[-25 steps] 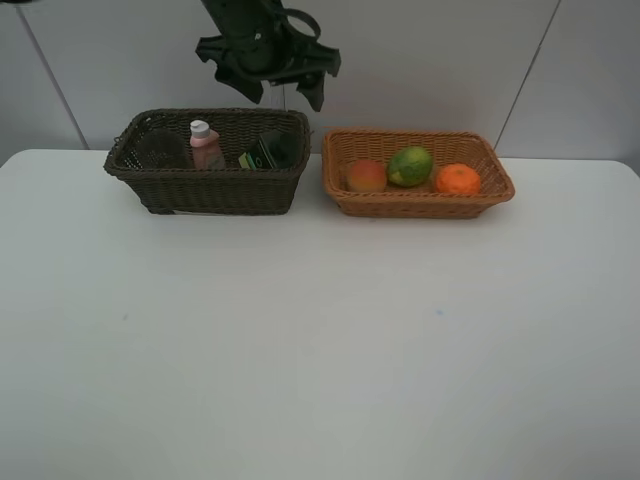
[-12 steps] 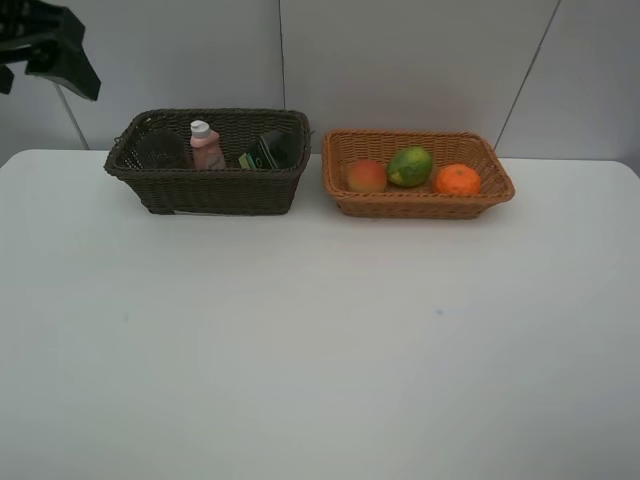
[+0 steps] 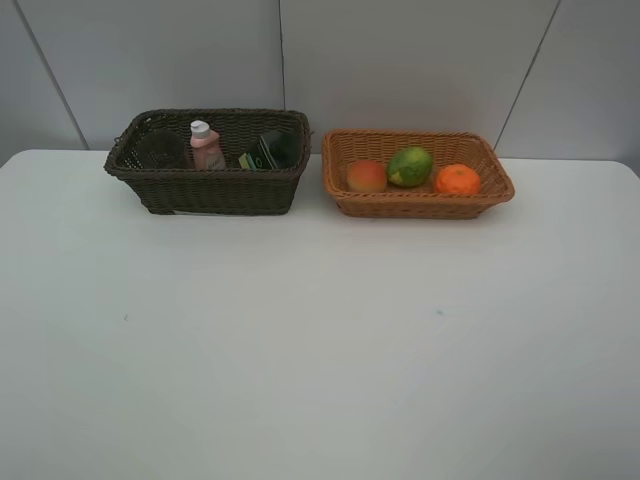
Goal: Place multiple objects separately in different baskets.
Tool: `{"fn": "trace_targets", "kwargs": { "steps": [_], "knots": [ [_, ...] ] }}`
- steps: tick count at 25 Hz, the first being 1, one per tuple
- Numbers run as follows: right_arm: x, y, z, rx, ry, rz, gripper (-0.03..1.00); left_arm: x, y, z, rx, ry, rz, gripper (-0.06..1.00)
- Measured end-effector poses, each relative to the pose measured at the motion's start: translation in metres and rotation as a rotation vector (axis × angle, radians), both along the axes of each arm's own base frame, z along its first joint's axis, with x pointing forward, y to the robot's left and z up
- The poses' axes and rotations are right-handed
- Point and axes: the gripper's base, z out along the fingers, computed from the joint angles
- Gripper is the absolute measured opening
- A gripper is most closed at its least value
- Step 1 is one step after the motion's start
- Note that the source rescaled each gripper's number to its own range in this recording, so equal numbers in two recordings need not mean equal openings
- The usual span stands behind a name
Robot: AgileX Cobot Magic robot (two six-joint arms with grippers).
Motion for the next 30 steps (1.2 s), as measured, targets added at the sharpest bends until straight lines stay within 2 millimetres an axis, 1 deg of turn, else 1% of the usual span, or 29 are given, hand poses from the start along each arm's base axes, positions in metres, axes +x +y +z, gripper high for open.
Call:
{"fn": "trace_targets", "kwargs": {
  "steps": [3, 4, 6, 13, 17, 20, 25, 30],
  "knots": [
    [0.000, 0.000, 0.000, 0.000, 0.000, 0.000, 0.98, -0.032, 0.007, -0.006, -0.003, -0.035, 0.002, 1.00],
    [0.000, 0.000, 0.000, 0.000, 0.000, 0.000, 0.98, -0.049, 0.010, -0.013, -0.005, -0.043, 0.004, 1.00],
    [0.000, 0.000, 0.000, 0.000, 0.000, 0.000, 0.98, -0.065, 0.012, -0.019, -0.020, -0.059, 0.002, 1.00],
    [0.000, 0.000, 0.000, 0.000, 0.000, 0.000, 0.98, -0.109, 0.019, -0.032, -0.053, -0.113, -0.010, 1.00],
    [0.000, 0.000, 0.000, 0.000, 0.000, 0.000, 0.98, -0.128, 0.022, -0.037, -0.066, -0.168, -0.013, 1.00],
    [0.000, 0.000, 0.000, 0.000, 0.000, 0.000, 0.98, -0.131, 0.022, -0.038, -0.074, -0.176, -0.018, 1.00],
    [0.000, 0.000, 0.000, 0.000, 0.000, 0.000, 0.98, -0.128, 0.020, -0.044, -0.073, -0.153, -0.026, 1.00],
    [0.000, 0.000, 0.000, 0.000, 0.000, 0.000, 0.98, -0.114, 0.011, -0.066, -0.103, -0.087, -0.088, 1.00]
  ]
}}
